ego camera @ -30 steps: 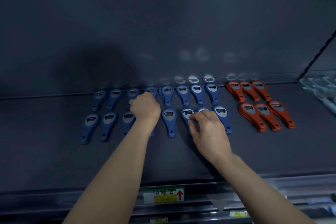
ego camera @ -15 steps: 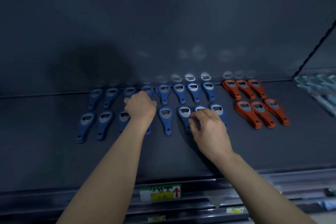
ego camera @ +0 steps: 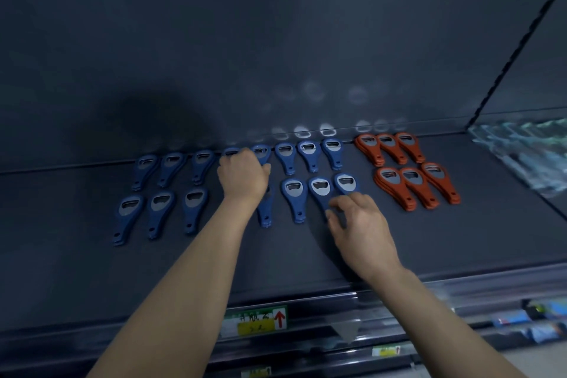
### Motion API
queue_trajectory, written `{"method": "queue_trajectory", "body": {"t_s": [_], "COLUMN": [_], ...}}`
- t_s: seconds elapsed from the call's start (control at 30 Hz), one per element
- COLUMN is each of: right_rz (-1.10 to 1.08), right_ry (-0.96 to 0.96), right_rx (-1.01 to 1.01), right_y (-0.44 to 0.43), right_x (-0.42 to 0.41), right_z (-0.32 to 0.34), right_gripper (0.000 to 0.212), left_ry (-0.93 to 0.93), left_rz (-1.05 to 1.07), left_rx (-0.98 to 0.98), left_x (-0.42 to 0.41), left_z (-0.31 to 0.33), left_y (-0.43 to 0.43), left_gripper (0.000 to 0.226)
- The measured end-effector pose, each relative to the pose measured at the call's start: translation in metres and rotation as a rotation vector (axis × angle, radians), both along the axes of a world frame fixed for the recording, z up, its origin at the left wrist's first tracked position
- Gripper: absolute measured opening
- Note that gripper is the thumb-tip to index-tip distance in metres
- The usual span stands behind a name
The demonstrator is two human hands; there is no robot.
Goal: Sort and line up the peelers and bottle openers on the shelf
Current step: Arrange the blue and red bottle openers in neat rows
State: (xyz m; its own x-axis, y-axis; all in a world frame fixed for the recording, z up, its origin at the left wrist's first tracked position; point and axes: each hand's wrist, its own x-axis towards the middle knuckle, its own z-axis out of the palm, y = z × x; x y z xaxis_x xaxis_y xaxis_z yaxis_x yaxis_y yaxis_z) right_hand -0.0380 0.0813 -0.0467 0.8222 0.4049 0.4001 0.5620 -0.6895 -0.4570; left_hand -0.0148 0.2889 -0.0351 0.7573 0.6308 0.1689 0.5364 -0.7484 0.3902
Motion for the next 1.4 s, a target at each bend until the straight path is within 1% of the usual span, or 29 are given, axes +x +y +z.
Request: {"method": "queue_trajectory", "body": {"t_s": [0.2,0.3,0.5,0.73,0.83,1.07,1.13,1.2,1.3,1.33,1.4], "right_rz": [-0.003,0.008,0.012,0.020,0.028,0.044,0.042,0.043,0.055,0.058,0.071], "right_ry": [0.006,0.003,0.009,0.014,0.018,0.024,0.026,0.032,0.029,0.027,0.020], "right_rx": [0.002,0.002,-0.011,-0.012,-0.011,-0.016,-0.017,-0.017,-0.013,-0.012,-0.024], "right_y": [-0.010,-0.012,-0.013,-0.014,-0.013,-0.011,-0.011,-0.009,-0.004,-0.001,0.007], "right_x": [-0.002,-0.003,0.000,0.005,0.007,0.009,0.010,0.011,0.009,0.008,0.006], "right_z": [-0.002,-0.004,-0.006,-0.005,-0.006,-0.008,-0.007,-0.006,-0.004,-0.003,-0.001], "right_gripper": [0.011,0.011,0.012,0.013,0.013,0.012,0.012,0.013,0.013,0.014,0.016], "left_ry": [0.145,0.127,0.112,0.066,0.052,0.072,0.049,-0.014,-0.130,-0.156,-0.163], "left_rz": [0.114,0.149,0.174,0.214,0.228,0.238,0.224,0.192,0.127,0.115,0.091], "left_rx": [0.007,0.014,-0.018,-0.012,-0.009,-0.003,-0.005,-0.015,-0.037,-0.045,-0.060], "left_x": [0.016,0.025,0.037,0.036,0.034,0.030,0.025,0.017,-0.004,-0.013,-0.032], "left_z": [-0.010,-0.009,-0.008,-0.016,-0.018,-0.017,-0.012,-0.006,0.005,0.007,0.010], "left_y": [0.003,0.004,0.003,0.001,0.000,0.000,-0.002,-0.003,-0.001,0.000,0.001], "left_gripper": [0.046,0.046,0.030,0.028,0.032,0.048,0.051,0.049,0.030,0.024,0.021]}}
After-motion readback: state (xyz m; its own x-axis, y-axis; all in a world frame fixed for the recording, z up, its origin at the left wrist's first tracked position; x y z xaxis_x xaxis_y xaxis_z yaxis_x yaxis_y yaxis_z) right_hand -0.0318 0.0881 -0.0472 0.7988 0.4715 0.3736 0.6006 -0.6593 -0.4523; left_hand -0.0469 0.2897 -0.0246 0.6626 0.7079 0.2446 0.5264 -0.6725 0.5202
